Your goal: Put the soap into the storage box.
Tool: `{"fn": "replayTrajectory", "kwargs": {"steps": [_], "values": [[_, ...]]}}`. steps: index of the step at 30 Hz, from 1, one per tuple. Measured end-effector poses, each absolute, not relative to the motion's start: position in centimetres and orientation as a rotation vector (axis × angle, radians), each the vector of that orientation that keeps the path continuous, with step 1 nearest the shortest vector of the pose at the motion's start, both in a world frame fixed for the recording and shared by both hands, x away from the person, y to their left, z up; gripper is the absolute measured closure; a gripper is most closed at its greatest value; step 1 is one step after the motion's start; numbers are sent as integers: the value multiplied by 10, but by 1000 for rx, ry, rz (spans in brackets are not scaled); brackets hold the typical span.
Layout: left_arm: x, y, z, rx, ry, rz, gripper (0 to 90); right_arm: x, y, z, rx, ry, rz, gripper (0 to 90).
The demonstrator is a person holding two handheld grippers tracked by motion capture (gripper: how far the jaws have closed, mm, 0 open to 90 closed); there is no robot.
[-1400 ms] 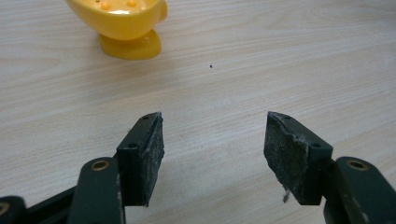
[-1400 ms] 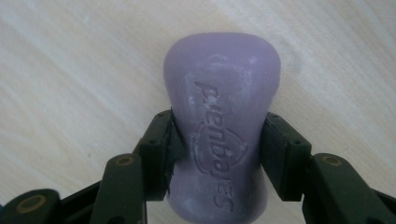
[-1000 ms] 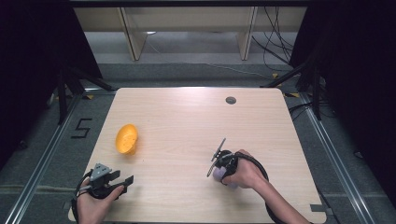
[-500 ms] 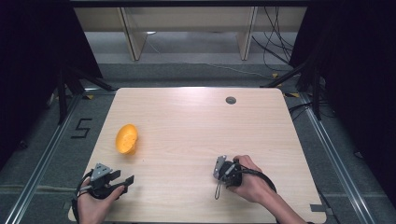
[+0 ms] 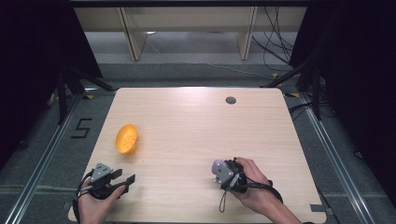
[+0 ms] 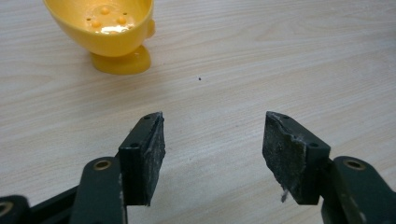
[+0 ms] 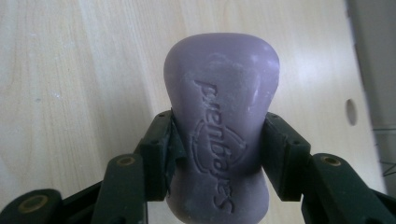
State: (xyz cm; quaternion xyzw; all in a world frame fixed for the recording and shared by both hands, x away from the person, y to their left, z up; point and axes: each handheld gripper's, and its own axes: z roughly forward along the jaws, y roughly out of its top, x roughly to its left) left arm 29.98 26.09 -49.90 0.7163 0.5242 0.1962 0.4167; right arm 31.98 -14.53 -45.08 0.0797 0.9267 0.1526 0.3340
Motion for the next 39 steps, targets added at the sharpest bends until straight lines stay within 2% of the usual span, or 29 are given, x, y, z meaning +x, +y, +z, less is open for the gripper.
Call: {"fn": "replayTrajectory", "kwargs": {"steps": [24,26,28,39], "values": [[309,220,-465,1825,1072,401,343,295,-138,-436,16,2233,419,507],[311,215,-462,1829,1049,399,340,291,-136,-437,91,2241,423,507],[313,208,-457,1838,1019,393,340,294,-134,-435,-10,2207,436,507],[322,159,-432,1873,869,293,343,292,-130,-431,-1,2192,428,507]]}}
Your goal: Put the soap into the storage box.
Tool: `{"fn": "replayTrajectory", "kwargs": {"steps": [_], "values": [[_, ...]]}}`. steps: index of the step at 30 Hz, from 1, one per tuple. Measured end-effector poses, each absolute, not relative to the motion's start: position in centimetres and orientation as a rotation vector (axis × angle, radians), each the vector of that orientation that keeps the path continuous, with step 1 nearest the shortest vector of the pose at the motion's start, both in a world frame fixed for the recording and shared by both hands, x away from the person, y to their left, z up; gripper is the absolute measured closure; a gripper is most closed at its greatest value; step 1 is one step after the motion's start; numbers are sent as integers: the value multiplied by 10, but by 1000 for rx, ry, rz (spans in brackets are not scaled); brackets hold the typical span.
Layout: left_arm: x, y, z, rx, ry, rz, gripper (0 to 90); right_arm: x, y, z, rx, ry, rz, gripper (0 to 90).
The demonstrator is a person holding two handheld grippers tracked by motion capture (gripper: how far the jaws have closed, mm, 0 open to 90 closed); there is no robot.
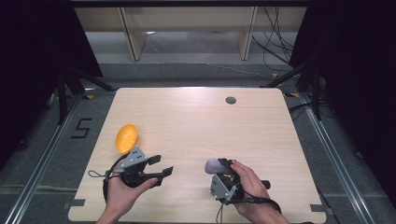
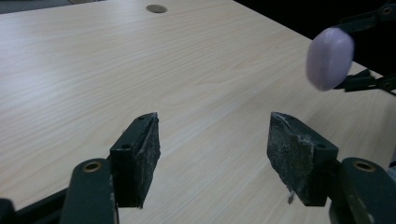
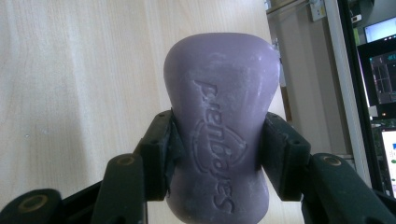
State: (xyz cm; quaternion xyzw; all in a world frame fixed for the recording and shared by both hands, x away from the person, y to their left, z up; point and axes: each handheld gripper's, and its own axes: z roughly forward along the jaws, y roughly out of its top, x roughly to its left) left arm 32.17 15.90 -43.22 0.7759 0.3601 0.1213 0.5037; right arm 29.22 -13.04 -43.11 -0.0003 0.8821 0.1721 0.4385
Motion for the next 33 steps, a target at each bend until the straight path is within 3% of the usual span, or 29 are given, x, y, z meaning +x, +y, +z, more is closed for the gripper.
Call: {"fn": "replayTrajectory", "kwargs": {"steps": [14,25,30,31,32,33], "values": [[332,97,-418,1963,715,159,383,290,-124,-432,70,2205,433,507],[343,68,-424,1981,637,43,430,293,-121,-433,-18,2195,435,507],[345,64,-427,1983,628,51,451,294,-120,-431,-65,2193,424,507],[346,63,-427,1985,623,50,455,292,-118,-434,-7,2194,460,507],[346,63,-427,2013,623,56,456,270,-118,-439,377,2185,398,507],[348,63,-427,2020,599,49,458,261,-117,-441,535,2157,338,507]]}}
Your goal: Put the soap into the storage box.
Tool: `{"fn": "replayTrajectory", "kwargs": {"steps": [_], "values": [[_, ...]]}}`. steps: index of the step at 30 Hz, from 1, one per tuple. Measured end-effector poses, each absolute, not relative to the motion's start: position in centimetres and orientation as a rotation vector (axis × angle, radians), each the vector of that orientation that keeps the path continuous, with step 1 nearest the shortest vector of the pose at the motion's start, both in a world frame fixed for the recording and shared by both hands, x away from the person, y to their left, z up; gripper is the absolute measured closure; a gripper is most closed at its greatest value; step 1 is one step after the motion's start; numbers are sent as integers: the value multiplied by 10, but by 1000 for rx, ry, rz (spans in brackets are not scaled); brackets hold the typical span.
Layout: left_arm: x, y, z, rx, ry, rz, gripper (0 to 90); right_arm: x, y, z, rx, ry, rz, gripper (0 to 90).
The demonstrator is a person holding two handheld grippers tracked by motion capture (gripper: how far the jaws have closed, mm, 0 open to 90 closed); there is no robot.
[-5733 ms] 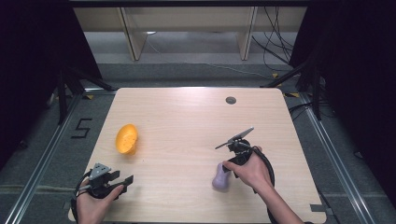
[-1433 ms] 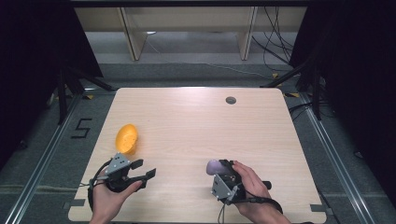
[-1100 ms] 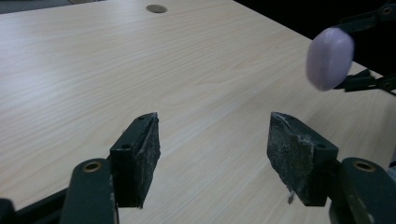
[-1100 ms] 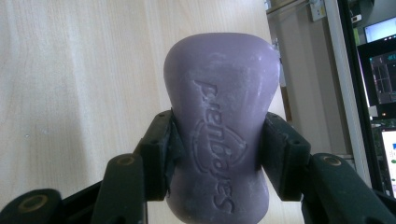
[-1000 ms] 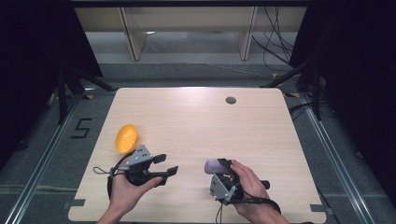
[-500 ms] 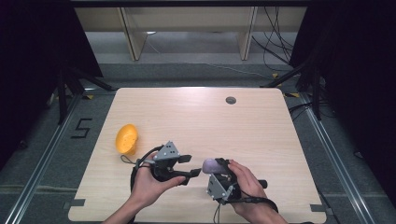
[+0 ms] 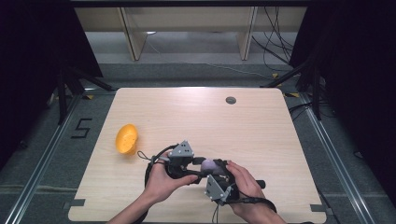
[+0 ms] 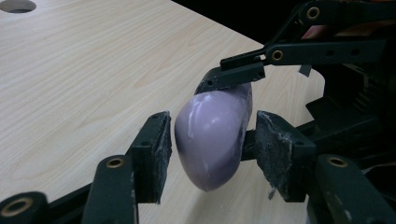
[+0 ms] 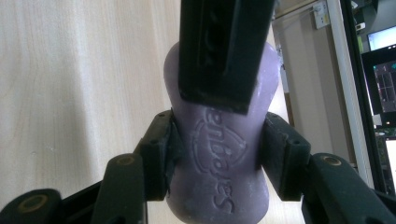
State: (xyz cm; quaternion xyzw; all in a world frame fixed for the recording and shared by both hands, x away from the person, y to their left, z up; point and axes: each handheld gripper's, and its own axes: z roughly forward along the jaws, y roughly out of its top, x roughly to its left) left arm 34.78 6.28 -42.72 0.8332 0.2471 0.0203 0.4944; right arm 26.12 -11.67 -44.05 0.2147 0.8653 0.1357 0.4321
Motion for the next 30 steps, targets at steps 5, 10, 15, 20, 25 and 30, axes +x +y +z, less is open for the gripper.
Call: {"fn": "replayTrajectory", "kwargs": {"steps": [5,10,15,20,25,30], "values": [[350,61,-429,2032,585,34,459,261,-114,-441,538,2188,385,507],[350,54,-434,1977,665,-7,467,291,-116,-433,-47,2198,449,507],[353,54,-437,1989,647,-23,493,289,-114,-433,-45,2193,457,507],[353,55,-437,1967,651,-55,575,289,-116,-435,-26,2191,459,504],[354,56,-435,1976,653,-61,584,291,-115,-433,-87,2175,446,504],[353,59,-431,1962,657,-42,586,289,-116,-432,-59,2163,477,499]]}}
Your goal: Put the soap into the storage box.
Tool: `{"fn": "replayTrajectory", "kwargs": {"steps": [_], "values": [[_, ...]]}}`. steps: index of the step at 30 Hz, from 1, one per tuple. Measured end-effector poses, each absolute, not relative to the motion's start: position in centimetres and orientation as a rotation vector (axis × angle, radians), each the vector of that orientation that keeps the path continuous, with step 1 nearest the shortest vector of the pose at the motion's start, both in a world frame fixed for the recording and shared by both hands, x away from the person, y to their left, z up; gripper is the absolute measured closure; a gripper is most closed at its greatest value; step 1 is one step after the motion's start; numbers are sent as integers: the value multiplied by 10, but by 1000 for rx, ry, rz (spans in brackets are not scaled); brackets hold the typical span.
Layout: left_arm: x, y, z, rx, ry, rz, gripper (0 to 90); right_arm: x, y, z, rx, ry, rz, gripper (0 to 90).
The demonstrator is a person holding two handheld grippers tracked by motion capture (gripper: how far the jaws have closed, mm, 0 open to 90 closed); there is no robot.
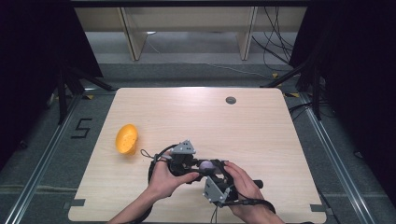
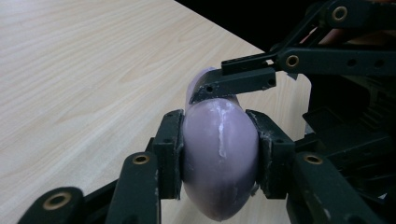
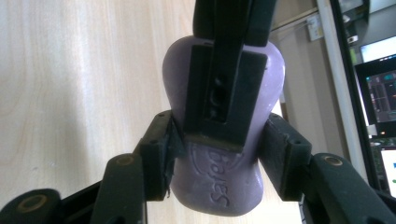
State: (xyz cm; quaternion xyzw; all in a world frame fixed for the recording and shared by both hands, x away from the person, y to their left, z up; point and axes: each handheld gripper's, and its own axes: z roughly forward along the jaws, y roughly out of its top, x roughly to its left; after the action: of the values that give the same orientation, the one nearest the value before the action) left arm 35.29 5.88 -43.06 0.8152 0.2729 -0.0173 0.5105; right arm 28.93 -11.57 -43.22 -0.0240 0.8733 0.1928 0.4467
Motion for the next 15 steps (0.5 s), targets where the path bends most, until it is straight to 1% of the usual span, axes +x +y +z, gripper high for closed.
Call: {"fn": "replayTrajectory", "kwargs": {"steps": [1,2,3,4,7,8,10,11,13,14,15], "values": [[353,60,-430,1972,657,-22,587,289,-116,-432,-59,2157,476,482],[353,63,-428,1985,662,22,587,289,-117,-431,-43,2143,462,432],[353,63,-428,1985,662,22,587,289,-117,-431,-43,2143,462,432],[352,65,-427,1974,693,53,587,290,-121,-431,-36,2139,466,383],[354,70,-427,1984,673,74,587,289,-125,-431,-2,2143,473,377],[354,71,-427,1974,681,84,587,291,-128,-430,-55,2123,462,375],[354,75,-427,1983,688,115,587,286,-132,-433,53,2144,476,373],[354,77,-427,1981,689,120,587,290,-135,-432,-11,2135,481,371],[354,81,-426,1989,696,137,587,286,-139,-433,73,2149,480,367],[354,83,-426,1983,726,122,587,287,-142,-433,79,2153,482,367],[354,86,-426,1987,724,142,587,286,-145,-434,116,2155,486,367]]}}
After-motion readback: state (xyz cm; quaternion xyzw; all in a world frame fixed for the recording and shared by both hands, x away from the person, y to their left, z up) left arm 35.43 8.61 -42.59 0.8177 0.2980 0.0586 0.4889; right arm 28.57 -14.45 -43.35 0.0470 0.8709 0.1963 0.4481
